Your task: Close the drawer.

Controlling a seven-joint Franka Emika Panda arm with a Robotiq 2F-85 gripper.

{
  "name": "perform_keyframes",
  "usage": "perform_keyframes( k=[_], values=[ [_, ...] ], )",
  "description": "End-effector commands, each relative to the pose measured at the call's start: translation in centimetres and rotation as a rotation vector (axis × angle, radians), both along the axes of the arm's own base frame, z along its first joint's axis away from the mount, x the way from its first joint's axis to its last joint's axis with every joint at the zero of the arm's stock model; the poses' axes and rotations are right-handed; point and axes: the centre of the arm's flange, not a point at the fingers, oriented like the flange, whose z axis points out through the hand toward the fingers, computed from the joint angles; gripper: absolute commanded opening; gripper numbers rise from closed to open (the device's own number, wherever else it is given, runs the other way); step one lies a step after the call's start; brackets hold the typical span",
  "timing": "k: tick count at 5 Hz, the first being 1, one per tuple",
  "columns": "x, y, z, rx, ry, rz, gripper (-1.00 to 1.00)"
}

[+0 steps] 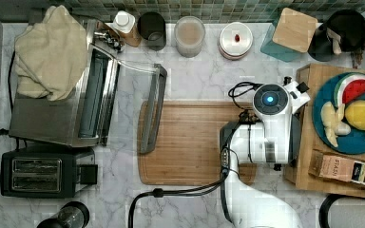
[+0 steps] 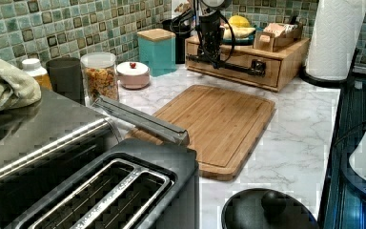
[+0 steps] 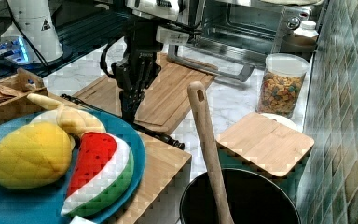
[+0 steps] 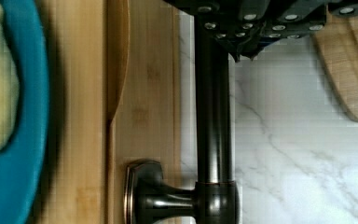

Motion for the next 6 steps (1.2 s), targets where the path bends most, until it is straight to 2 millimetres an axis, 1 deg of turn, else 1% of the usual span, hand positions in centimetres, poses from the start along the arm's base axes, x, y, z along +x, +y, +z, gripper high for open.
perform_keyframes(
  k=[1, 6],
  values=[
    [-5.78, -15.01, 7.48, -0.145, 0.074, -0.183, -1.0],
    [-5.78, -15.01, 7.48, -0.145, 0.074, -0.183, -1.0]
  ],
)
